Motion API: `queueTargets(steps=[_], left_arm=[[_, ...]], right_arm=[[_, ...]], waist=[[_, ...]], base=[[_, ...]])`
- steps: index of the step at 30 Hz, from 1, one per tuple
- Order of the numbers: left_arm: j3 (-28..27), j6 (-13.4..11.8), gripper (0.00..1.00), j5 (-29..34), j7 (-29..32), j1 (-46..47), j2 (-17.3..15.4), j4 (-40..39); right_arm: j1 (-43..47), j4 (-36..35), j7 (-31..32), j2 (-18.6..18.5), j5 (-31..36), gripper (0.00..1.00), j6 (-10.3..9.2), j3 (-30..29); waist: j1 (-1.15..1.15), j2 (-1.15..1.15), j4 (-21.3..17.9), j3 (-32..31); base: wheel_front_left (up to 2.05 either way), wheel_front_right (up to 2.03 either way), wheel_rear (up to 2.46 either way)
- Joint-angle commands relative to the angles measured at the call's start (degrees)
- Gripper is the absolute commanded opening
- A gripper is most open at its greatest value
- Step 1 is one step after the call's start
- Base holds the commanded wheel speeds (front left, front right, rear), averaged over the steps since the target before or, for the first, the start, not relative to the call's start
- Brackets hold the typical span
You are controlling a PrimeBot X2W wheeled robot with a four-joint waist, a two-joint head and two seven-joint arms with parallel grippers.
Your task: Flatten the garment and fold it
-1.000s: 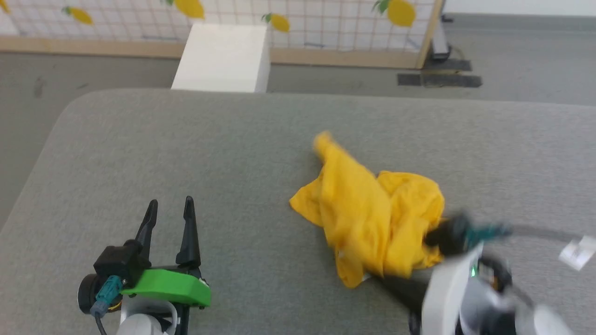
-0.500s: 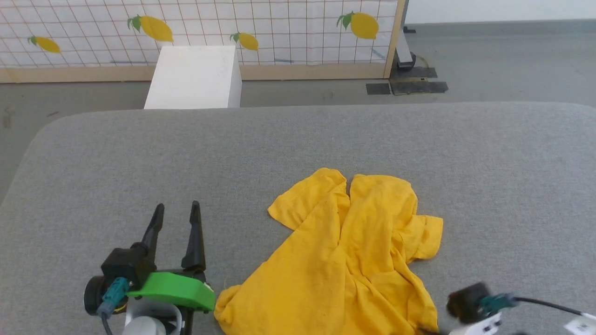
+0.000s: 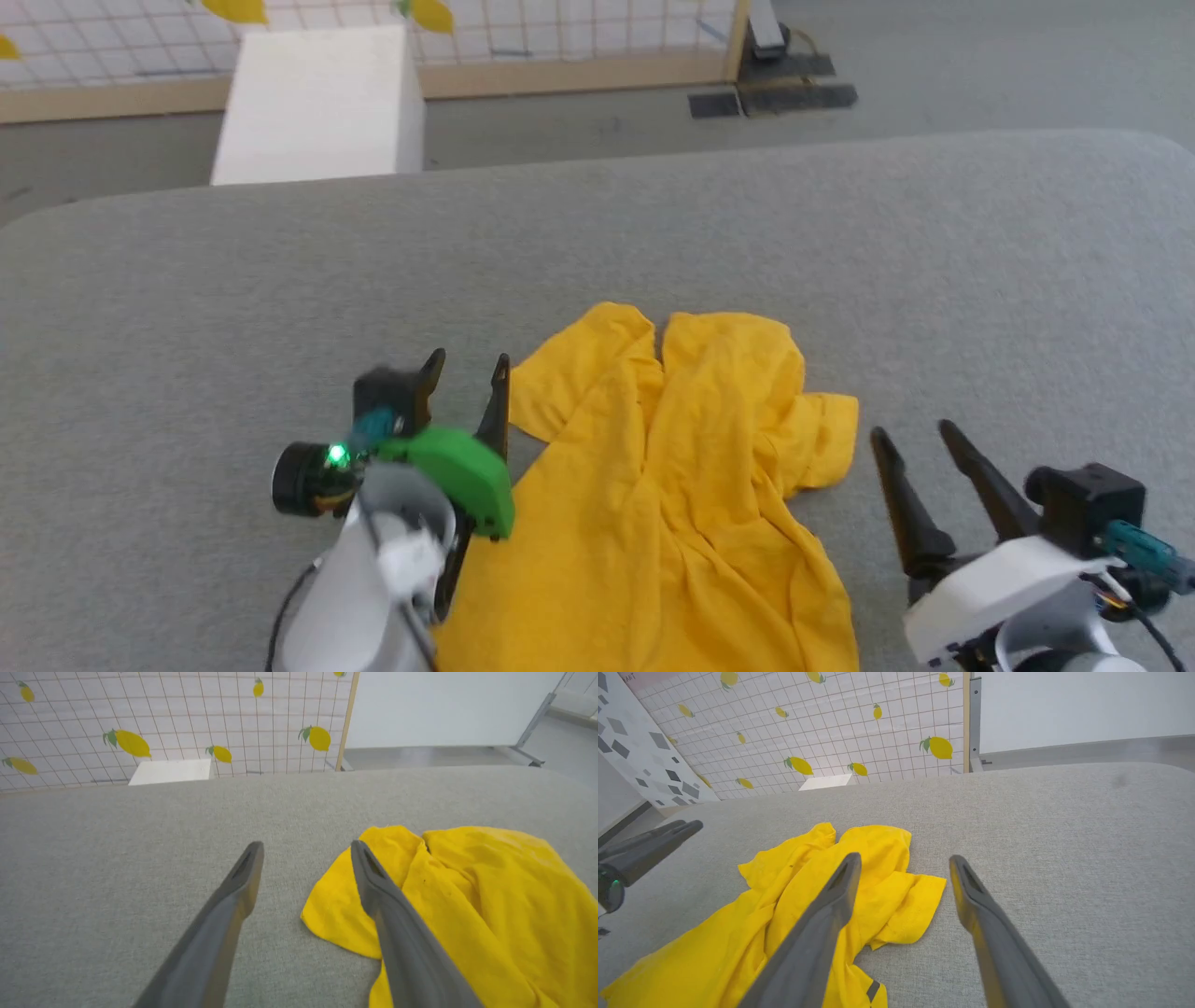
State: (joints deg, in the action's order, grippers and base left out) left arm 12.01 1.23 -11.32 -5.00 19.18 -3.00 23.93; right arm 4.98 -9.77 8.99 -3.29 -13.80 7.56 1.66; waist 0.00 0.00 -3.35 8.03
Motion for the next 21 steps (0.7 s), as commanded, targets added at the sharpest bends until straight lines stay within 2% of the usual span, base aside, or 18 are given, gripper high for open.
queueTargets(steps=[1, 4, 8, 10, 11, 14, 17, 21], left_arm=[[0.2, -1.2, 1.00, 0.7, 3.9, 2.7, 0.1, 2.6], [0.8, -2.6, 1.00, 0.9, 13.3, 6.0, 0.1, 7.5], [1.6, -1.5, 1.00, -0.5, 26.0, 8.1, -0.1, 11.6], [2.1, -0.3, 0.28, -1.4, 30.3, 8.0, -0.3, 11.8], [2.0, 0.0, 0.00, -1.7, 30.8, 7.8, -0.6, 11.0], [0.4, -1.3, 0.00, -2.1, 26.5, 6.8, -1.4, 7.1], [-3.3, -4.0, 0.00, -3.2, 18.7, 4.5, -2.3, 2.5], [-9.0, -7.3, 0.00, -5.1, 11.3, 0.2, -4.3, -2.3]], right_arm=[[-1.4, 0.8, -0.8, 0.3, 0.0, 1.00, -0.08, 0.6], [-2.5, 2.4, -1.3, 0.4, -0.6, 1.00, -0.08, 1.6], [-3.4, 3.9, -2.1, 0.4, -1.7, 1.00, -0.08, 2.4], [-3.6, 4.4, -2.3, 0.4, -2.0, 1.00, -0.08, 2.5], [-3.7, 4.6, -2.4, 0.4, -2.0, 1.00, -0.08, 2.5], [-3.6, 4.9, -2.7, 0.4, -1.9, 1.00, -0.08, 1.7], [-3.6, 4.8, -2.9, 0.4, -1.8, 1.00, -0.08, 0.5], [-3.5, 4.7, -2.6, 0.4, -1.3, 1.00, -0.08, -1.0]], waist=[[0.00, 0.00, -2.9, 2.8], [0.00, 0.00, -4.3, 4.0], [0.00, 0.00, -5.4, 4.9], [0.00, 0.00, -5.5, 4.9], [0.00, 0.00, -5.5, 4.9], [0.00, 0.00, -4.7, 4.5], [0.00, 0.00, -3.3, 3.8], [0.00, 0.00, -0.7, 2.8]], base=[[0.00, 0.00, 0.00], [0.00, 0.00, 0.00], [0.00, 0.00, 0.00], [0.00, 0.00, 0.00], [0.00, 0.00, 0.00], [0.00, 0.00, 0.00], [0.00, 0.00, 0.00], [0.00, 0.00, 0.00]])
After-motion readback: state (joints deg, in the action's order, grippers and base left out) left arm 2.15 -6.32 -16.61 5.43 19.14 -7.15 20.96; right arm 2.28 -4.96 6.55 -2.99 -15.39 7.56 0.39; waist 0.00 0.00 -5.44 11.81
